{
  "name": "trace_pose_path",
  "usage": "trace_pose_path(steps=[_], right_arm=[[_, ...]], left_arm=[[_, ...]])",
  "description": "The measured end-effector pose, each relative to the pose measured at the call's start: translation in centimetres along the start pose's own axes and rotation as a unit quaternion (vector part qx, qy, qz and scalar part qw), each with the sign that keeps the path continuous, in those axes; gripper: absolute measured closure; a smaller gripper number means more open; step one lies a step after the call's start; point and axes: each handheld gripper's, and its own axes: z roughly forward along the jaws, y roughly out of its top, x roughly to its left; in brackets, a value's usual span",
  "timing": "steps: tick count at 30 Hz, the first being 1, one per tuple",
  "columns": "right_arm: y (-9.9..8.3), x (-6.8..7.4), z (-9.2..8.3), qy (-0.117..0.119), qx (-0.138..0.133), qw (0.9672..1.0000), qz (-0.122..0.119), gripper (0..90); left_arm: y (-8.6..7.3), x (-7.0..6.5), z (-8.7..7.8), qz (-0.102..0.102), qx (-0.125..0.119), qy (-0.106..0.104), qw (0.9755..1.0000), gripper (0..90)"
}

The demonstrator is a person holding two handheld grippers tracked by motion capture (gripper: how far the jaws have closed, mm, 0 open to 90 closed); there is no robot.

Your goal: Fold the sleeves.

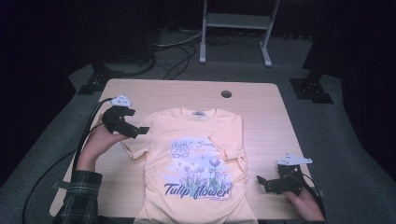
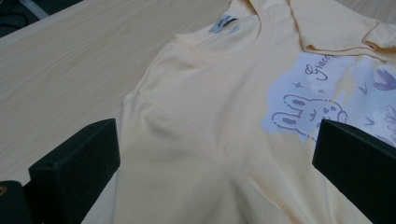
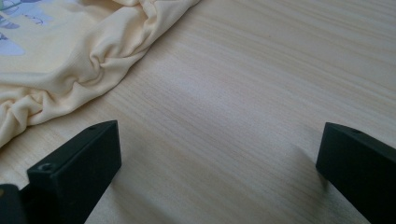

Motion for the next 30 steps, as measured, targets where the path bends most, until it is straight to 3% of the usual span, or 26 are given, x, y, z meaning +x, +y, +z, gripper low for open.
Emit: trace_pose_path(steps=[10, 17, 30], right_arm=[[0.0, 0.0, 0.0, 0.003, 0.0, 1.0, -0.004, 0.0], [0.0, 0.0, 0.0, 0.003, 0.0, 1.0, -0.004, 0.0], [0.0, 0.0, 0.0, 0.003, 0.0, 1.0, -0.004, 0.0]], left_arm=[[-1.7, 1.9, -0.5, -0.029, -0.012, 0.026, 0.9992, 0.4], [-3.4, 3.2, -0.1, -0.053, 0.003, 0.039, 0.9978, 0.4], [-4.9, 4.4, -0.1, -0.076, 0.004, 0.059, 0.9953, 11.5]])
